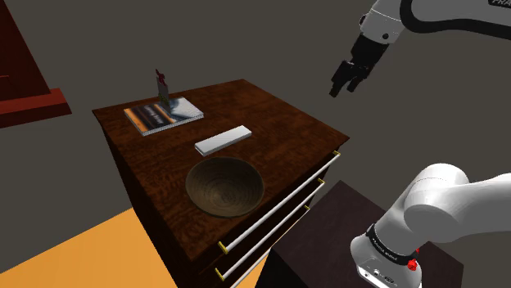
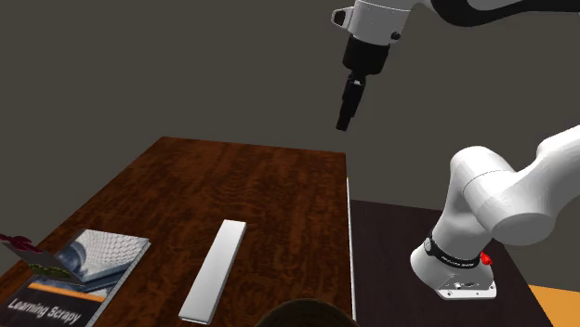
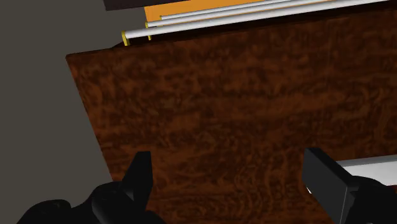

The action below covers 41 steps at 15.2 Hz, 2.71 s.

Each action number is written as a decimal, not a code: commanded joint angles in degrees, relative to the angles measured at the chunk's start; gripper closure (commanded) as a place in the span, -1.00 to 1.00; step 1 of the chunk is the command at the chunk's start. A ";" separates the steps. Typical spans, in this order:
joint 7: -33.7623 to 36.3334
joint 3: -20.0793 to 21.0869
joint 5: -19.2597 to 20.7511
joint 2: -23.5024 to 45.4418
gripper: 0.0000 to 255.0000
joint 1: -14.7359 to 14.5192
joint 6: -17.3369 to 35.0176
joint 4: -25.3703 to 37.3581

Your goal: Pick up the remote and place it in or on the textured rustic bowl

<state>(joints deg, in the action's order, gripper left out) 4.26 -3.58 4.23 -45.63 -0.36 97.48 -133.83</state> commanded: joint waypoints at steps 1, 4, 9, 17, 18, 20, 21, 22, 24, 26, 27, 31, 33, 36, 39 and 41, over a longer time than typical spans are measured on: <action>0.00 0.00 0.00 0.00 -1.00 0.00 0.00 0.00; 9.99 4.99 -2.65 1.25 -1.00 0.92 1.80 -1.66; 26.50 13.17 -6.79 6.20 -1.00 2.51 5.22 -1.77; 52.78 25.19 -9.80 20.39 -1.00 6.32 10.91 4.49; 56.12 26.54 -9.66 22.61 -1.00 6.89 11.54 5.77; 62.85 29.10 -8.97 27.28 -1.00 8.04 12.69 8.60; 66.26 30.28 -8.40 29.75 -1.00 8.56 13.20 10.15; 69.69 31.37 -7.69 32.28 -1.00 9.03 13.65 11.80; 76.60 33.25 -5.84 37.57 -1.00 9.76 14.37 15.35; 83.48 34.56 -3.56 43.07 -1.00 10.01 14.79 19.23; 86.86 34.95 -2.32 45.86 -1.00 9.92 14.87 21.30; 99.39 34.83 2.48 56.93 -1.00 8.21 14.44 30.37; 100.28 34.50 2.88 57.90 -1.00 7.83 15.09 30.54; 100.59 34.34 3.33 58.56 -1.00 7.75 17.20 28.98; 101.02 34.15 3.97 59.49 -1.00 7.63 19.68 27.29; 101.02 34.15 3.97 59.49 -1.00 7.63 19.68 27.28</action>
<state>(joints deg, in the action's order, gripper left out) 105.25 30.58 8.15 13.79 7.28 116.97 -106.45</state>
